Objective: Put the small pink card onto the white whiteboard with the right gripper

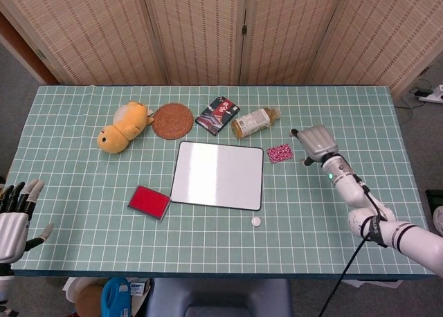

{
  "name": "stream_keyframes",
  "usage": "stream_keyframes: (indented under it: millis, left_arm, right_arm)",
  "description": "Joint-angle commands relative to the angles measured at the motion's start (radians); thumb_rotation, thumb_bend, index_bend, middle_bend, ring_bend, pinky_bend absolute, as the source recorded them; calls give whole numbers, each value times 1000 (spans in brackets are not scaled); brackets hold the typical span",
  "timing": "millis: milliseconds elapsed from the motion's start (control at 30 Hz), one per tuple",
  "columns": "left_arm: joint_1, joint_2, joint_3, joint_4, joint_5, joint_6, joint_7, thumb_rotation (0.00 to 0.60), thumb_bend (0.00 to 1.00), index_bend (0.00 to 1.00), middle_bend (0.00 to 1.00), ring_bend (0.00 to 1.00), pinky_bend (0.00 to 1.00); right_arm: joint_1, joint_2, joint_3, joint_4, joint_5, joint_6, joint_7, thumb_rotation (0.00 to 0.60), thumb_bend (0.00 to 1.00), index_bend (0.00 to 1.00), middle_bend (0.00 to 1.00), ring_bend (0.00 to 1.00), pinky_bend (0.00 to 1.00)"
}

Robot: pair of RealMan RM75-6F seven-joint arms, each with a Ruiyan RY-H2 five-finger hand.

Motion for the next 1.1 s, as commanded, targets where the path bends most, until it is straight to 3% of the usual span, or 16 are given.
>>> stream_keyframes:
  millis: [33, 500, 1100]
  left_arm:
    - [1, 0, 0, 0, -2, 1, 0, 600, 261, 0, 0, 0, 0]
    - [10, 2, -1, 16, -20, -2, -3, 600, 262, 0, 0, 0, 0]
    - [20, -1, -2, 34, -38, -4, -9, 600, 262, 0, 0, 0, 0]
  right_arm:
    - [52, -63, -28, 91, 48, -56, -25, 600, 206, 240, 921, 952, 968]
    - [168, -239, -91, 376, 123, -201, -18, 600, 207, 247, 920, 952, 968]
    - [251, -389, -124, 621, 76, -325, 53, 600, 207, 252, 918, 952, 968]
